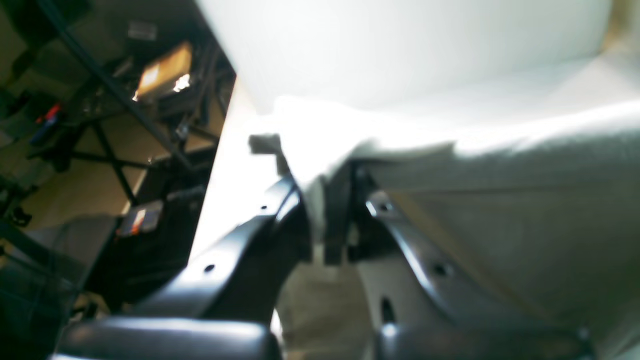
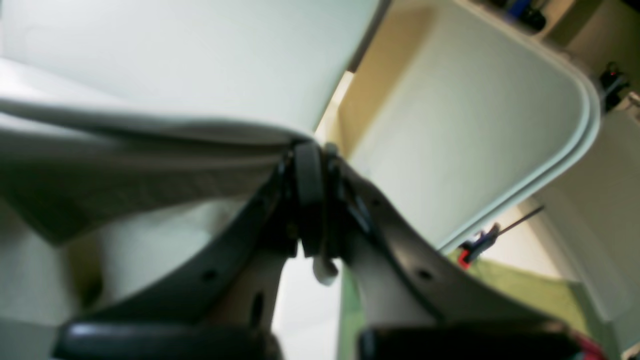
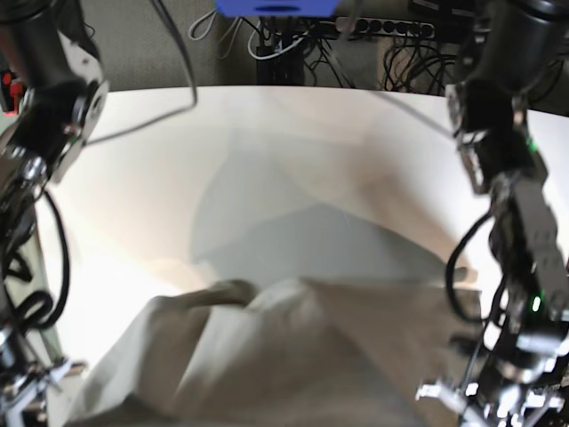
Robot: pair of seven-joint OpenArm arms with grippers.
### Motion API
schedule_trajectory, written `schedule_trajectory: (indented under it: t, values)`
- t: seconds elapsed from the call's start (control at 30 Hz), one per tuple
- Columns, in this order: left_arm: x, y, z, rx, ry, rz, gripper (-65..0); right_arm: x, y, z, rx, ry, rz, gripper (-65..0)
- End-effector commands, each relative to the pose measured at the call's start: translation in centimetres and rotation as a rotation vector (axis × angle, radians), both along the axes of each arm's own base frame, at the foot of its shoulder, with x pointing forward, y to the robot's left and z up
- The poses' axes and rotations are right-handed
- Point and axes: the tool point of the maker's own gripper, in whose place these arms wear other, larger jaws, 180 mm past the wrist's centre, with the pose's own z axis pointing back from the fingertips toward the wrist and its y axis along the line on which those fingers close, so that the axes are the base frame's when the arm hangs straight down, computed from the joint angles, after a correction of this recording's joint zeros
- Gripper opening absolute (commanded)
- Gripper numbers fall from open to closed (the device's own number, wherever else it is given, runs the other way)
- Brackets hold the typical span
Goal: Layout the t-shirt on the table in an organized manner, then fold the t-shirt properly
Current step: 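Lift the shirt with both grippers and swing it up over the table, then lay the shirt flat on the table with both grippers and release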
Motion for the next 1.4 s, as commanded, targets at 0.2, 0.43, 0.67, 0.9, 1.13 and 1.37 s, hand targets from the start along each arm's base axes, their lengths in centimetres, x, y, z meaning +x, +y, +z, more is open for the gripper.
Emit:
schedule_trajectory:
  t: [0.2, 0.43, 0.67, 0.9, 1.13, 1.37]
  values:
    - [1.1, 1.2, 3.3, 0.019, -0.064, 0.050, -64.6, -0.5, -2.6, 6.2, -0.054, -0.130, -0.061, -65.0]
    - [-3.2, 3.0, -5.9, 0.124, 0.118, 0.075, -64.6, -3.3, -1.5, -3.5, -0.113, 0.098, -0.041, -65.0]
    - [-9.2, 3.9, -16.2, 0.187, 0.349, 0.064, -64.6, -8.0, 0.7, -17.1, 0.018, 0.364, 0.036, -65.0]
    - [-13.8, 5.3, -22.2, 0.203, 0.522, 0.081, -64.2, -13.8, 4.0, -25.9, 0.157, 0.587, 0.065, -65.0]
    - [-16.6, 6.2, -25.0, 0.241, 0.626, 0.082, -63.6, -18.6, 6.7, -30.7, 0.237, 0.745, 0.082, -65.0]
    - [-18.9, 6.1, -27.2, 0.315, 0.720, 0.036, -34.5, -21.8, 7.3, -33.1, 0.228, 0.869, 0.087, -47.7]
